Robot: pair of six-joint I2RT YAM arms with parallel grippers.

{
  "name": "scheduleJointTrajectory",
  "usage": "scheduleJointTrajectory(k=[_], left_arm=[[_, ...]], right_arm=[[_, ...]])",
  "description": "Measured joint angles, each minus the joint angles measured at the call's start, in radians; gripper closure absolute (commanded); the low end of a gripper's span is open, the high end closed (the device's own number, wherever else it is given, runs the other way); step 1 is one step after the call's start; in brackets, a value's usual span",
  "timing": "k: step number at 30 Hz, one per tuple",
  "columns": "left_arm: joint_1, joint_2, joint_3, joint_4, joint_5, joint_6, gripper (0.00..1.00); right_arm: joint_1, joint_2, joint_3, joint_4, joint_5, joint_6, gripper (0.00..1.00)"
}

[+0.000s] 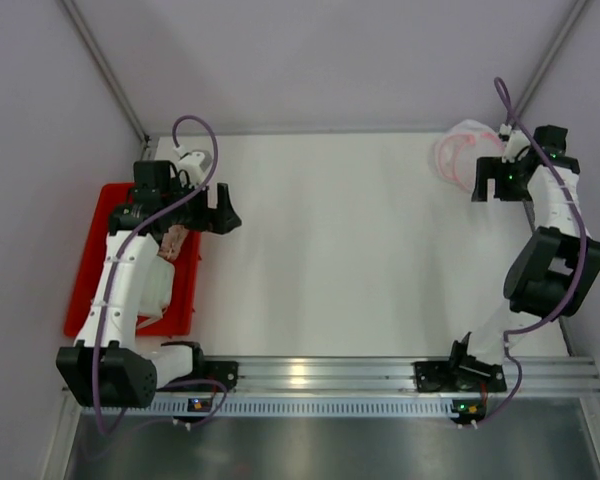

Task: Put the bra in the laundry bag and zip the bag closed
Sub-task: Move the laundry bag to the center of the board.

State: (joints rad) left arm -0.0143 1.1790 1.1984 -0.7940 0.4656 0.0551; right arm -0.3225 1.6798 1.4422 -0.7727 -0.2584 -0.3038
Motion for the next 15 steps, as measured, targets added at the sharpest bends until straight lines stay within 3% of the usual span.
scheduleJointTrajectory(k=[2,6,10,15], left_arm=[[0.000,0.010,0.007,0.000,0.017,-0.007,0.01],[0.000,0.027,0.011,0.000,0.035,-0.013,0.01],[0.000,0.033,0.011,-0.001,0.043,-0.013,0.01],[0.000,0.044,0.014,0.000,0.048,-0.013,0.01]], right_arm=[[-0.010,0.056,0.065,0.011,0.002,0.000,0.12],[-0.009,0.146,0.165,0.071,-0.023,0.019,0.33],[0.003,0.173,0.177,0.141,-0.058,0.051,0.41],[0.082,0.207,0.178,0.220,-0.040,0.064,0.41]])
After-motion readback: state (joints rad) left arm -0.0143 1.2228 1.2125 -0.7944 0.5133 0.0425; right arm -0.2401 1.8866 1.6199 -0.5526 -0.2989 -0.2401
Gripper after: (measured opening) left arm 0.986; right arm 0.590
